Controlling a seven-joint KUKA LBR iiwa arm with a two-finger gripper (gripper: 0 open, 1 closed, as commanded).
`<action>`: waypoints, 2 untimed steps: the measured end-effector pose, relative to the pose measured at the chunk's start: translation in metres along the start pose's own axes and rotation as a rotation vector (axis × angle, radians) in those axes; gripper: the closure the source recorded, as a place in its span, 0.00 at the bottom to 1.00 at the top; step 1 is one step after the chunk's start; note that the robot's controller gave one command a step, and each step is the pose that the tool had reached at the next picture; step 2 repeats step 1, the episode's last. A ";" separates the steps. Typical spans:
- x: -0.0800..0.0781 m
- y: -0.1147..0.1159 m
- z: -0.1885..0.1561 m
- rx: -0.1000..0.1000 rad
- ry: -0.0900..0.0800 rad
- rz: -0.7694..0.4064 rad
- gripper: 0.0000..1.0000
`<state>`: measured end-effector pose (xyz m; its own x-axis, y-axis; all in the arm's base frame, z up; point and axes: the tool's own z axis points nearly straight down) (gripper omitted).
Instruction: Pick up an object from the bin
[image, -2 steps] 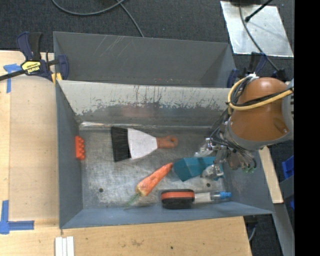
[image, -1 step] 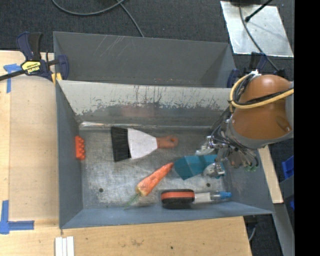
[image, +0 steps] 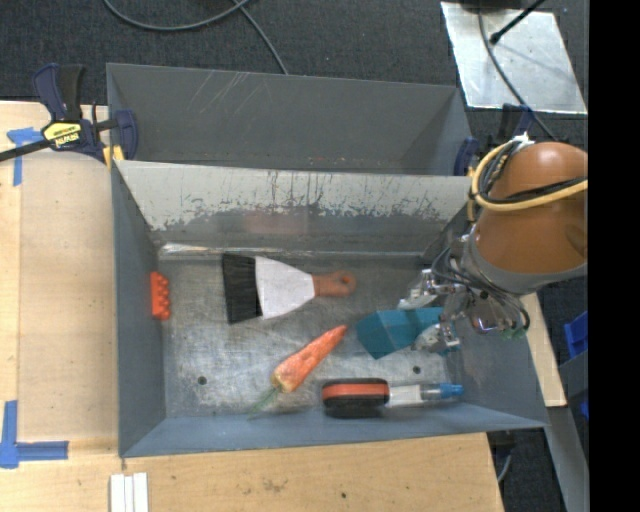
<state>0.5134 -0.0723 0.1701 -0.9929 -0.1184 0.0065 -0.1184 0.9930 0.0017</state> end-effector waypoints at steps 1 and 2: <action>-0.012 0.000 -0.054 0.001 0.001 0.003 1.00; -0.012 0.000 -0.054 0.001 0.001 0.003 1.00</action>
Offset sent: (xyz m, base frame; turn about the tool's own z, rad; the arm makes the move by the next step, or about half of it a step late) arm 0.0411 -0.0358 0.1204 0.3010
